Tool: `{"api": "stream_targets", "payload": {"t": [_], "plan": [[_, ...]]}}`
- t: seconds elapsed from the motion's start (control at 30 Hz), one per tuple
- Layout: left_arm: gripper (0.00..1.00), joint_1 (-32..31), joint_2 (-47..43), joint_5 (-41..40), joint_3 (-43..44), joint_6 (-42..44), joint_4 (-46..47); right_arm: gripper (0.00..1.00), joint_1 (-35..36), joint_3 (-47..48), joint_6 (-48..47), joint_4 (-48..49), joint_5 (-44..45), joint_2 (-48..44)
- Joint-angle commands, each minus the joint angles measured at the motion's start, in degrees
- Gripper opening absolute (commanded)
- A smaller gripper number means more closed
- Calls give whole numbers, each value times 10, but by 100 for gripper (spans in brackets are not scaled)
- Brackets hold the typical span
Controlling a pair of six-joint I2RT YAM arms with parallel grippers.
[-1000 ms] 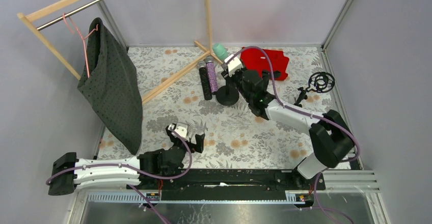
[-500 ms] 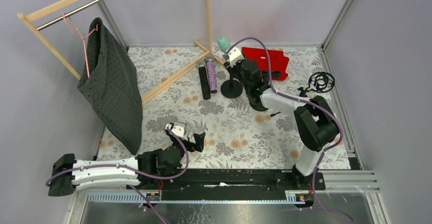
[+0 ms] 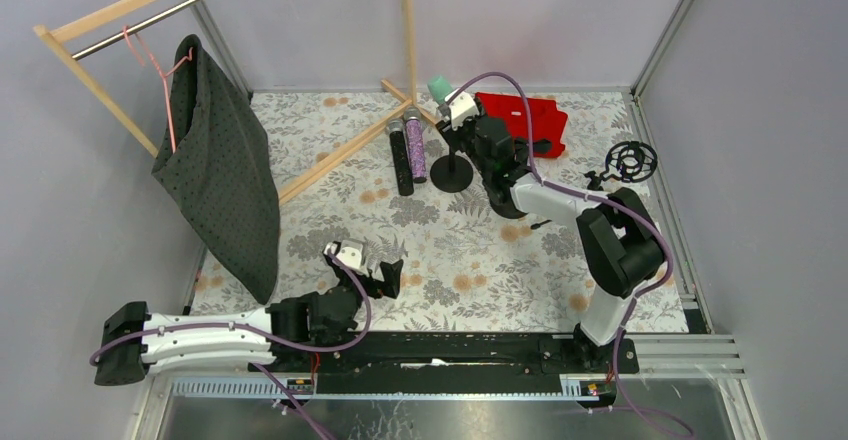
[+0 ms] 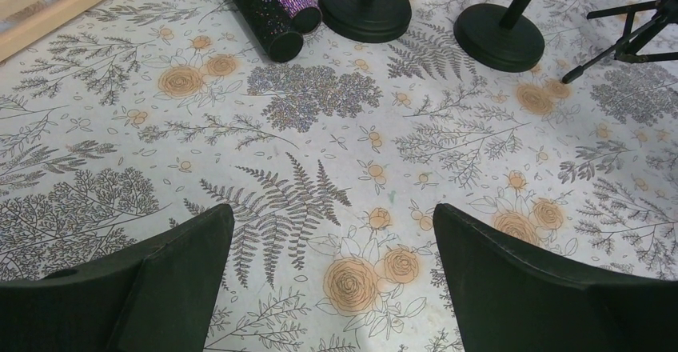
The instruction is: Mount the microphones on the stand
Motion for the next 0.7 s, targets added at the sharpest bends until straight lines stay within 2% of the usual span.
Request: {"api": "stream_targets", "payload": {"t": [0.0,0.27,0.47,0.53,0.67], "plan": [[99,-1,-19,-9,-1,2,13,63,-1,5,1,54,-7,-40],[99,-1,-24,-17,-1,-3,9,66,0,-8,1,16,-26,-98],[99,-1,-18,-27,12,-24,-11,67,0,-4,29,-96,-42,-183],[99,-1,-22,-22,17,-55,-21,68,0,-8,45,-137,-44,-221],[99,-1,-25,13,21,-72,-7,69,0,-9,109,-235,-8,-298]]}}
